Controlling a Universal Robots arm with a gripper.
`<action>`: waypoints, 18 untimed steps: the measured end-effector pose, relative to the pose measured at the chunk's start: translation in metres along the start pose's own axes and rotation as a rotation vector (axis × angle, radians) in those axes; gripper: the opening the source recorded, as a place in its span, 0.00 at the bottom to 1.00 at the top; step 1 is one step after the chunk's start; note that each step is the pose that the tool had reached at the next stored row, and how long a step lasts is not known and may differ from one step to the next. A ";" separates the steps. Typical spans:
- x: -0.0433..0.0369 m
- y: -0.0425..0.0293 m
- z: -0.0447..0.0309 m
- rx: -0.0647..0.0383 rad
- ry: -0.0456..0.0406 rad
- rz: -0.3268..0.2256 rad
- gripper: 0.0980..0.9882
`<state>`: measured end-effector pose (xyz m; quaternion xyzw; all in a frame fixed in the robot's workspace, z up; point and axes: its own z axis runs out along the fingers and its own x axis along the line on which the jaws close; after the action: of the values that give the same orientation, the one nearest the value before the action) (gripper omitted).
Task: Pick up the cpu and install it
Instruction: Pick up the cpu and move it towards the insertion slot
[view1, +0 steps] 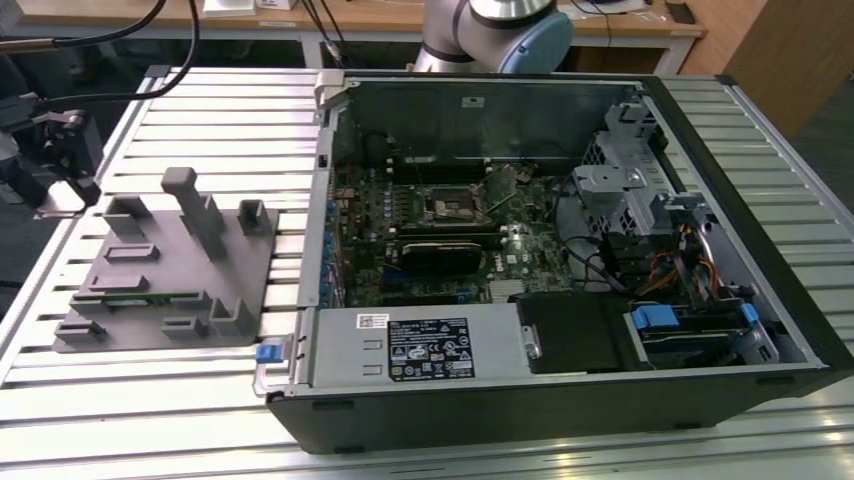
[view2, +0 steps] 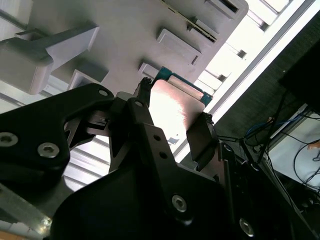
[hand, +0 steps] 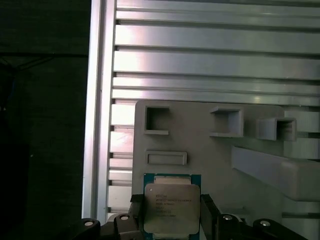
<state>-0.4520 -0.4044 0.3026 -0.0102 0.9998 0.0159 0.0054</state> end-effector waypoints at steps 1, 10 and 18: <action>0.0000 0.0000 -0.0006 0.000 0.0000 0.000 0.50; 0.0000 0.0003 -0.0048 0.000 0.0000 0.000 0.50; -0.0001 0.0004 -0.0077 0.000 -0.0001 0.000 0.50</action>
<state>-0.4520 -0.4042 0.3103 -0.0102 0.9998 0.0159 0.0055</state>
